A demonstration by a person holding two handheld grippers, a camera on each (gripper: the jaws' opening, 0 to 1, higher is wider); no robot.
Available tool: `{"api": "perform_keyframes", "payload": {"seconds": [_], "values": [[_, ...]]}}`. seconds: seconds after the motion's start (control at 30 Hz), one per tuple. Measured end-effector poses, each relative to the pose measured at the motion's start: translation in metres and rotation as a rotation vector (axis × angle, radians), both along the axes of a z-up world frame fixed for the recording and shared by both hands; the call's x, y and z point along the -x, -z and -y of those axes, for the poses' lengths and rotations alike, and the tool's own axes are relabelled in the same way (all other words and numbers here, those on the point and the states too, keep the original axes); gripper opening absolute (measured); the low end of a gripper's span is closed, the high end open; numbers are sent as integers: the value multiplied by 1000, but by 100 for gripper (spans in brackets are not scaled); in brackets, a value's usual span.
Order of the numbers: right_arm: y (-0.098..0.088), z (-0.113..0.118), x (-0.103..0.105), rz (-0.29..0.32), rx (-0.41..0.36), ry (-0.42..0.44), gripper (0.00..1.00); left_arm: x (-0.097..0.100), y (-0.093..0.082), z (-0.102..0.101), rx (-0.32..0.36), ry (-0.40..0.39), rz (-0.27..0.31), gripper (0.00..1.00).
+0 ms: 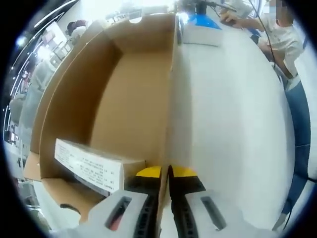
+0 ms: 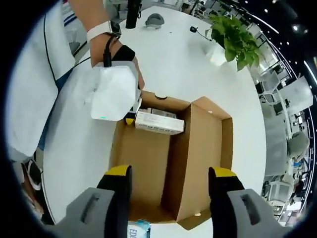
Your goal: Operate the shoe box by opening the lid, removing the specified soft item, and placing it in the target area until the item is outside and the box remains undamaged.
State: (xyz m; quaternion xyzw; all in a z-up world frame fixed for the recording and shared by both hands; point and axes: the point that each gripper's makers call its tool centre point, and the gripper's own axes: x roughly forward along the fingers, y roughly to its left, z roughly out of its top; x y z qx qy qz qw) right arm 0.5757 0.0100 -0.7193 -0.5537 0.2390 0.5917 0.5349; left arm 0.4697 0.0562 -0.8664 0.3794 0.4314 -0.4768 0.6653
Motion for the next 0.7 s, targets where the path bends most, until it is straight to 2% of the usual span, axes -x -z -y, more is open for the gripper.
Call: {"api": "perform_keyframes", "payload": {"seconds": [0.3, 0.5, 0.63, 0.7], "values": [[32, -33, -5, -27, 24, -125, 60, 1, 1, 0, -2, 20, 22, 4], [36, -46, -4, -3, 34, -199, 59, -2, 4, -1, -1, 10, 11, 4], [47, -52, -3, -22, 37, -226, 58, -2, 5, 0, 0, 10, 11, 4], [54, -55, -2, -17, 56, -270, 57, -2, 4, 0, -1, 12, 14, 4]]}}
